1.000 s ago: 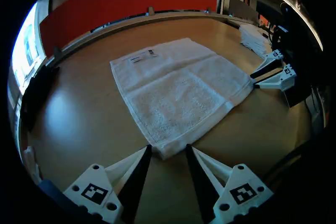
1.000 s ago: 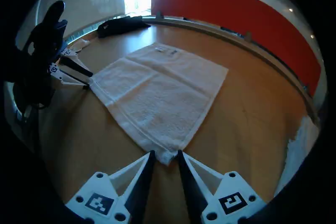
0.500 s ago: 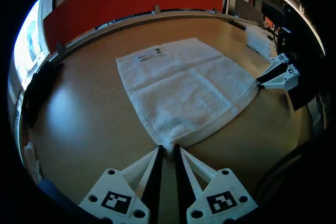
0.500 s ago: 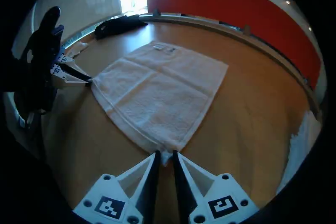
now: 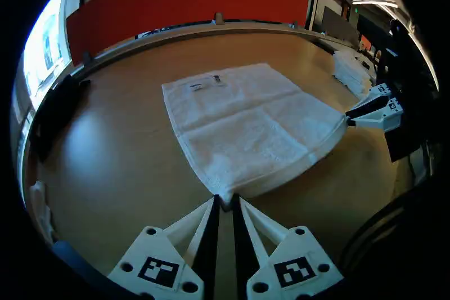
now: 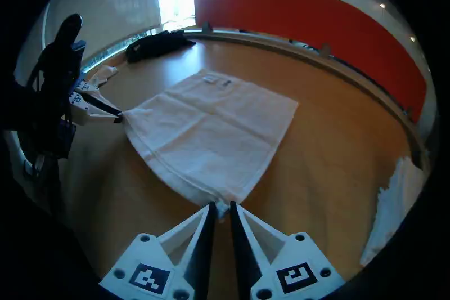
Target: Fold towel
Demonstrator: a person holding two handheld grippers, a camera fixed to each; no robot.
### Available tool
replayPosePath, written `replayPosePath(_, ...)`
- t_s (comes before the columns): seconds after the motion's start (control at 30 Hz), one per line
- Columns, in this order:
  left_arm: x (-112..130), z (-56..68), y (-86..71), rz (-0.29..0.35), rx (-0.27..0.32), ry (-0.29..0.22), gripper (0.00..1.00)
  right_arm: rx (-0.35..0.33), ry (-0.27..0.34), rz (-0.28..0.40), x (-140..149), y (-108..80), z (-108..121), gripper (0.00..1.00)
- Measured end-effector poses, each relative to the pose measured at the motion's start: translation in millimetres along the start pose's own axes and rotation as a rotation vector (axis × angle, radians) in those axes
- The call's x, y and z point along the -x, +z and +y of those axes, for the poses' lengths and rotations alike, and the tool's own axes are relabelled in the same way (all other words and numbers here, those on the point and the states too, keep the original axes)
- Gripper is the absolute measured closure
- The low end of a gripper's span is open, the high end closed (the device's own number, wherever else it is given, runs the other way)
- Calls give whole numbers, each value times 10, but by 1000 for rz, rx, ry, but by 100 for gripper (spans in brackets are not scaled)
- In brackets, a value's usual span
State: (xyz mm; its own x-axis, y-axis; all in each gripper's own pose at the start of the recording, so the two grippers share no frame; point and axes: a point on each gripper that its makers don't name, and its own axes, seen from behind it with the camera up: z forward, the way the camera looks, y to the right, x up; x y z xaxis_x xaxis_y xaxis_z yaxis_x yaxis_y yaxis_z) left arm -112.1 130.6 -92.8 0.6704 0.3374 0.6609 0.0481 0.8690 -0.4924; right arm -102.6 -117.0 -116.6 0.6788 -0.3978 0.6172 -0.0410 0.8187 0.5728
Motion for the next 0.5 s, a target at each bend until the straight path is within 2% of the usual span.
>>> replayPosePath(0.27, -219, 51, -251, 16, 2, -37, 84, 5, 29, 60, -286, -279, 23, 81)
replayPosePath(0.5, -325, 112, -486, 12, 2, -61, 84, 3, 24, 94, -477, -529, -11, 81)
